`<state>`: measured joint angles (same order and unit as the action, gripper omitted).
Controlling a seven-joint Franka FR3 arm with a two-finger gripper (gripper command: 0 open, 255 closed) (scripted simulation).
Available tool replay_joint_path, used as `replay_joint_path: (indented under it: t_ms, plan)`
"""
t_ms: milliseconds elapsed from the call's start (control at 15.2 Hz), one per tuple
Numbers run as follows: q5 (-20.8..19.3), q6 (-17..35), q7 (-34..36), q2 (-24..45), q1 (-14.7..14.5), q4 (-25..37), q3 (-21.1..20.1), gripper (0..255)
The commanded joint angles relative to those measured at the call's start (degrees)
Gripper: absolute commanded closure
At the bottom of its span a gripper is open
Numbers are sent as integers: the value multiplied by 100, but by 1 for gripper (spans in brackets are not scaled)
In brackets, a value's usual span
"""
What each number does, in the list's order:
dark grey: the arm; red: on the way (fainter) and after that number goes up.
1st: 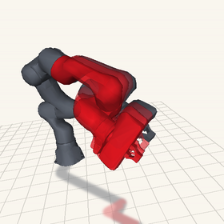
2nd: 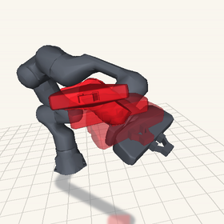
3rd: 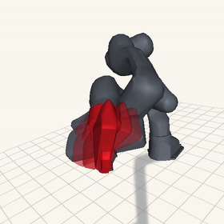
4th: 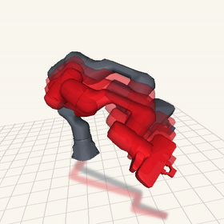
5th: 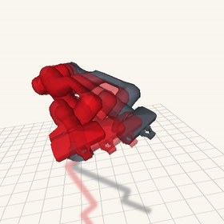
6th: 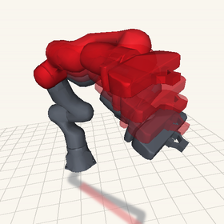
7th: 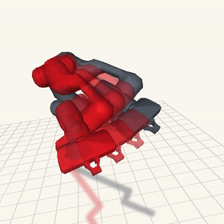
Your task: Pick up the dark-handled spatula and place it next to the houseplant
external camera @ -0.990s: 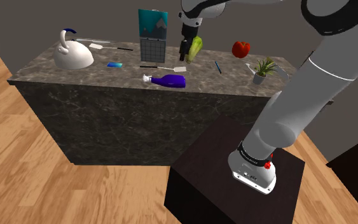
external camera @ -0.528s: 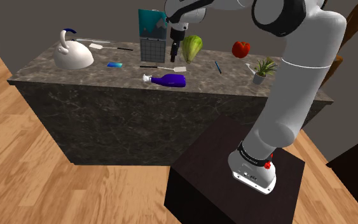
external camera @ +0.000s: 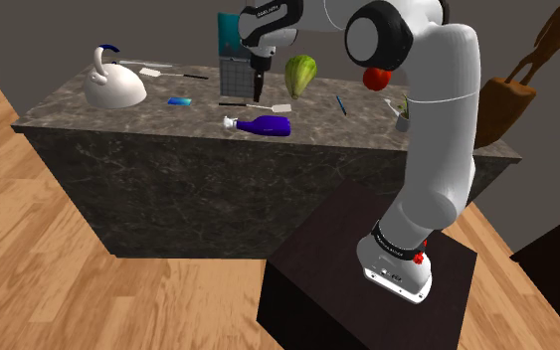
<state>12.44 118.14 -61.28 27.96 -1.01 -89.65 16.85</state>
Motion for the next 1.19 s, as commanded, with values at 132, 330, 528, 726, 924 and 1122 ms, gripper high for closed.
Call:
replay_joint_path:
  t_ms: [132, 330, 528, 726, 924, 1122]
  plan:
    - [59, 228, -66, 172, 17, -60, -41, 0]
    - [93, 377, -88, 263, 22, -121, -62, 0]
    - [93, 377, -88, 263, 22, -121, -62, 0]
    - [93, 377, -88, 263, 22, -121, -62, 0]
    - [93, 377, -87, 263, 22, -121, -62, 255]
    - [93, 377, -88, 263, 22, -121, -62, 255]
